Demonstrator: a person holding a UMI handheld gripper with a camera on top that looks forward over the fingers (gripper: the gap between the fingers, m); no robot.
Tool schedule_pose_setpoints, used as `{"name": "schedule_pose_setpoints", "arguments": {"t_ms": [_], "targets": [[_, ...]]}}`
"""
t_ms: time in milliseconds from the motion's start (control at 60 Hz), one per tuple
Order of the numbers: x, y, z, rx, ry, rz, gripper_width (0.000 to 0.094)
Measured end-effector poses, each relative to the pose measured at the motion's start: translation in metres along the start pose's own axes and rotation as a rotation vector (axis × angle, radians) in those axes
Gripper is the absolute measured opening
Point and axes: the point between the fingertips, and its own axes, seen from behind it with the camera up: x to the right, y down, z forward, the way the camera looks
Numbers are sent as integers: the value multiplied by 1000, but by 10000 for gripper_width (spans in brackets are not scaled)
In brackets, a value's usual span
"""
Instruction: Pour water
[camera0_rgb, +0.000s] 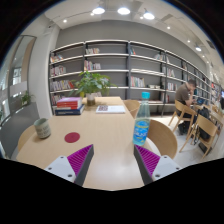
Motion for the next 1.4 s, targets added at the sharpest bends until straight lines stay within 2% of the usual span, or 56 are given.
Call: {"name": "schedule_pose_setpoints", "arguments": {"t_ms": [83,217,533,633,683,767,950,1183,1400], "targets": [[66,-7,29,5,44,24,822],[103,-24,71,42,59,-34,819],[119,-60,174,79,1,0,810],[122,-58,193,87,2,0,701],[125,-59,198,103,12,-13,565],[123,-61,203,152,31,7,527],[126,-65,204,199,79,-5,346],[111,-75,206,179,150,-125,335],[5,-135,191,191,166,-441,334]]}}
